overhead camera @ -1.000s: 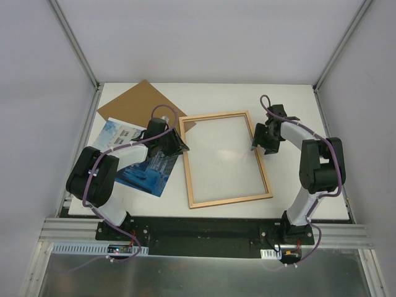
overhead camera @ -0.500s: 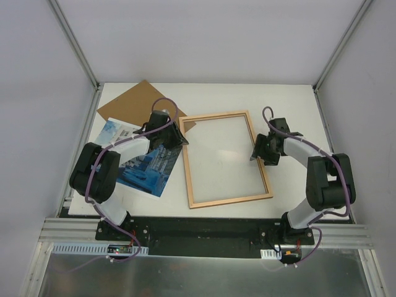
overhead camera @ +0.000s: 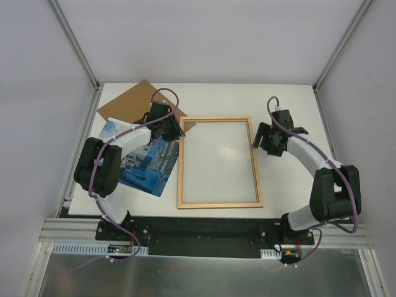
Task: Put the photo into the frame
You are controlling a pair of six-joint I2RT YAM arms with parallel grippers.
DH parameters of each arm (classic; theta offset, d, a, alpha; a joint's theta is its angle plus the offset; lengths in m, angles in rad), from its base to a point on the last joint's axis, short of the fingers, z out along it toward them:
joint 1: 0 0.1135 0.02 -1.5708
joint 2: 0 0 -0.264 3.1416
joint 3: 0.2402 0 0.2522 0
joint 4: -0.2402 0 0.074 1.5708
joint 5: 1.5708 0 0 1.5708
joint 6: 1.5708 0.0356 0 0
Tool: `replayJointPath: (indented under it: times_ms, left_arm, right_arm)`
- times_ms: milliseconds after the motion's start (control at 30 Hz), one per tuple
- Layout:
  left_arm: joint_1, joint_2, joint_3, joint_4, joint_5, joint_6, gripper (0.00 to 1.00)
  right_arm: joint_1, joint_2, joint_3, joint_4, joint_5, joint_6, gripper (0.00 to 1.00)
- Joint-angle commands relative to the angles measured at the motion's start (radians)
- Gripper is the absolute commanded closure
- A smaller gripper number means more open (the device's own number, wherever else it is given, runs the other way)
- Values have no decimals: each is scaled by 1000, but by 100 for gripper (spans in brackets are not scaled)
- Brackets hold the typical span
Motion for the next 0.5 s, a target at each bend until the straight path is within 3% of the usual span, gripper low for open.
replayJointPath:
  times_ms: [0,200,333,467]
  left_arm:
    - [6,-5,49,-81,-78,65,67]
    - [0,-63,-33,-89,-61,47,68]
    - [-20,-152,-145,-98,-77,24,69]
    - [-72,-245,-263,-115,-130,-22,68]
  right_arm:
    - [-26,157,274,-28,90,-37,26]
    - [-36,488,668,-117,109,-74,27]
    - [-39,648,834,-142,87,-74,27]
    - [-41,717,898,-148,81,-84,27]
